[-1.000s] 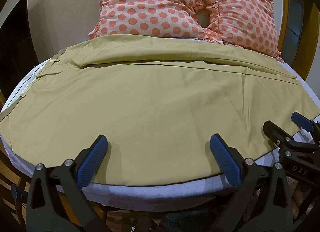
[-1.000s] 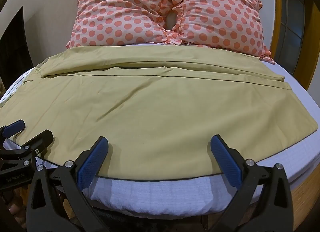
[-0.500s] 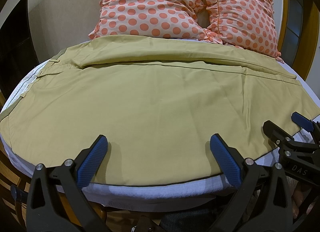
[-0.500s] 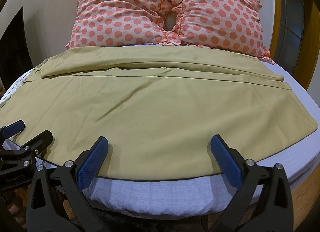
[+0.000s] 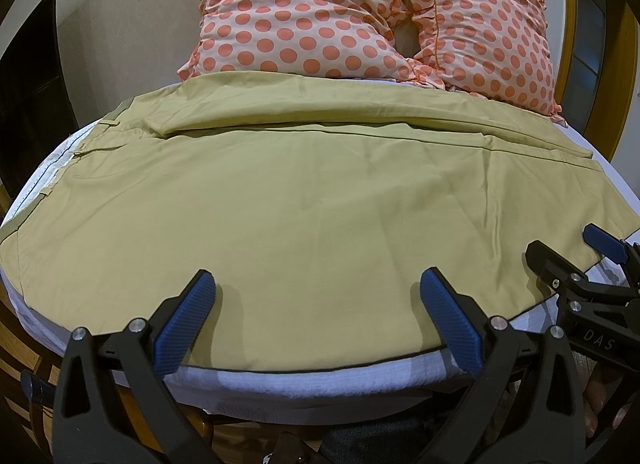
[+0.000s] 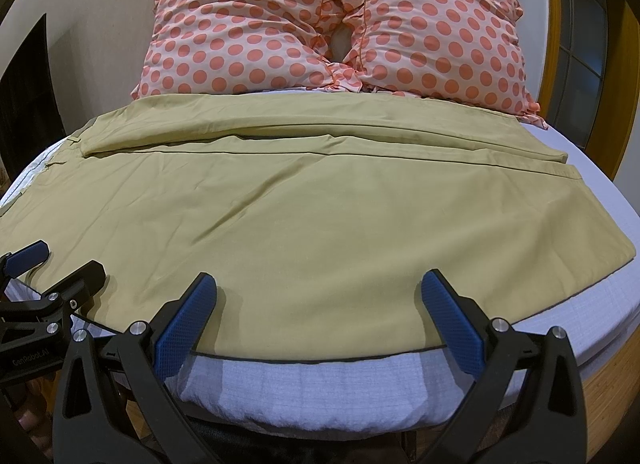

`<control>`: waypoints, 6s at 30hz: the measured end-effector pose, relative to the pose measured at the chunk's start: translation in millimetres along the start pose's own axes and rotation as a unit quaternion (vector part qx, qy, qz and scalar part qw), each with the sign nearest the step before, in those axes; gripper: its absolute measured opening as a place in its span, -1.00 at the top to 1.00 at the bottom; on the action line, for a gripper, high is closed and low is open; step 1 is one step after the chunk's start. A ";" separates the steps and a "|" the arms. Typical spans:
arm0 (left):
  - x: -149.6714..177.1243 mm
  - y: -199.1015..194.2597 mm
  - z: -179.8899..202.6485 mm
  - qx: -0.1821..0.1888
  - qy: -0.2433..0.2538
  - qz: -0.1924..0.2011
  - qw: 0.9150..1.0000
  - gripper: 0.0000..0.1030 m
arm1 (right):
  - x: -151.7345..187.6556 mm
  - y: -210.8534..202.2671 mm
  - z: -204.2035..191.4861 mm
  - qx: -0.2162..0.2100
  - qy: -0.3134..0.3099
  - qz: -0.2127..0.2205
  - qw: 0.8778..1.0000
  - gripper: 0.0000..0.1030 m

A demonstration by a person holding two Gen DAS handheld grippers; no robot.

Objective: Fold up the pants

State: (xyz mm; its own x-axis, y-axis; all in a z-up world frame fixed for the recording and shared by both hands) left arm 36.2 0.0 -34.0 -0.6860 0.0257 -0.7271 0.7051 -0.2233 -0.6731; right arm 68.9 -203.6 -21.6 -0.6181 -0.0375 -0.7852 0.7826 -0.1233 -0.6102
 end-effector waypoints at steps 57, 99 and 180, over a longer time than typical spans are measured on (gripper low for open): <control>-14.8 -8.7 -6.6 -0.028 0.026 0.013 0.999 -0.96 | -94.5 20.7 91.7 0.023 0.092 -0.016 0.995 -0.97; -82.8 -59.3 -77.4 0.026 -0.055 0.148 0.987 -0.96 | -119.0 92.1 281.7 -0.083 0.425 0.049 0.900 0.93; 35.1 -112.1 -170.5 0.078 -0.272 0.149 0.947 -0.02 | 28.5 43.5 278.2 0.000 0.432 -0.011 0.902 0.30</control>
State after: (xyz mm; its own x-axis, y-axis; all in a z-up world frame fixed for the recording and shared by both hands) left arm -36.3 192.1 -7.2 -0.4821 -0.5580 -0.6754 0.8758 -0.2841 -0.3903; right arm 64.8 -485.9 -41.2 -0.3441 0.7518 -0.5626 0.7712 -0.1155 -0.6260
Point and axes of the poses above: each gripper's, at about its wrist camera, not at the fingertips, and y roughly the way its jaws point, z to its right, x to its underside, the point moved 5 cm from there along y, roughly the way its jaws point, and after that the axes turned 13 degrees about x, right-handed, at the moved point
